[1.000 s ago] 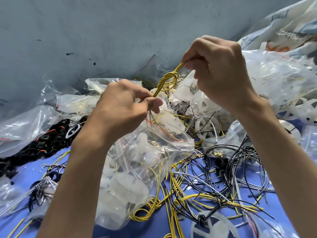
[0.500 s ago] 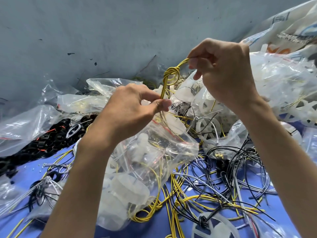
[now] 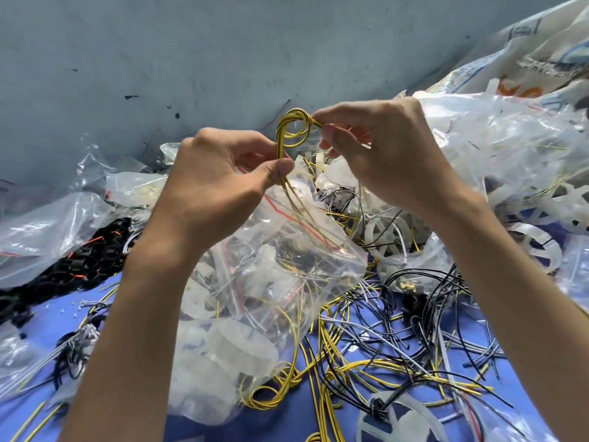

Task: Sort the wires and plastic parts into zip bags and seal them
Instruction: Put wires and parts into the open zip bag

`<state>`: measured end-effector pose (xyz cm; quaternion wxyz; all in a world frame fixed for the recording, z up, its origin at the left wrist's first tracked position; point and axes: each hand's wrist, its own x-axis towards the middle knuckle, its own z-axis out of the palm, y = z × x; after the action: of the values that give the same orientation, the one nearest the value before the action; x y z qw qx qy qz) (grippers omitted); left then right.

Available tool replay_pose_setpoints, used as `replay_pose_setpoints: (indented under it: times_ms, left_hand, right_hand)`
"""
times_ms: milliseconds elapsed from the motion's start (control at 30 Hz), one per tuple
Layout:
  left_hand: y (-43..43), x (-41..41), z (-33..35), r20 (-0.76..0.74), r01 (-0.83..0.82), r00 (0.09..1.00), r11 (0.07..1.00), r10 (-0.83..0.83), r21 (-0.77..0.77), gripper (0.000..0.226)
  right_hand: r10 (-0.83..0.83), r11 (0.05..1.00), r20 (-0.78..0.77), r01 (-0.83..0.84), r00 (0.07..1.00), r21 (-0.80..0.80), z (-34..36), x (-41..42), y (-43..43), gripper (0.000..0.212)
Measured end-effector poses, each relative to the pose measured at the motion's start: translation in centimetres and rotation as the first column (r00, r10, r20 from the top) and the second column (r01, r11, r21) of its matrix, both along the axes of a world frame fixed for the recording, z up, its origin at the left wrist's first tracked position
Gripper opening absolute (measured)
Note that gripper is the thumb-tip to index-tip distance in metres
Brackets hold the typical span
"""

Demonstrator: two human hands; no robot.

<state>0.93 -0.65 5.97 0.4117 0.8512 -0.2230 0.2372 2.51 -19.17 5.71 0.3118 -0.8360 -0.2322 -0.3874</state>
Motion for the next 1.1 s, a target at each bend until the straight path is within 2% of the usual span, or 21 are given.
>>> replay_pose_setpoints:
  times_ms: [233,433,567,667,867,1000,1100]
  left_hand:
    - [-0.3,-0.3,0.1,0.016,0.006,1.000,1.000,-0.006,-0.003,0.011]
    - [-0.4,-0.3,-0.1,0.015,0.011,1.000,1.000,-0.011,-0.015,0.009]
    - [-0.4,-0.2,-0.1,0.034,-0.020,0.999,1.000,0.020,-0.018,0.007]
    - [-0.2,-0.1,-0.1,0.054,-0.047,0.997,0.999,0.049,-0.027,0.007]
    - [-0.3,-0.2,-0.2,0.051,-0.039,0.998,0.999,0.040,-0.038,0.013]
    - [-0.5,-0.3,-0.3,0.006,-0.033,0.999,0.999,0.033,-0.022,0.007]
    - [-0.6,-0.3,-0.3,-0.045,-0.023,0.999,0.999,0.024,0.032,0.018]
  right_hand:
    - [-0.015,0.995,0.054,0.020,0.998,-0.098,-0.3,0.2,0.3,0.015]
    - [0.076,0.997,-0.091,-0.078,0.993,-0.013,-0.2,-0.3,0.8,0.027]
    - [0.202,0.979,-0.185,-0.190,0.962,0.078,0.0,-1.0,0.9,0.039]
    - [0.278,0.955,-0.204,-0.246,0.939,0.167,0.1,-1.1,0.9,0.025]
    - [0.234,0.969,-0.208,-0.210,0.950,0.132,0.0,-0.7,1.2,0.015]
    - [0.254,0.961,-0.202,-0.222,0.946,0.166,0.0,-0.6,1.0,0.010]
    - [0.283,0.945,-0.178,-0.242,0.943,0.218,0.0,-0.6,1.1,0.002]
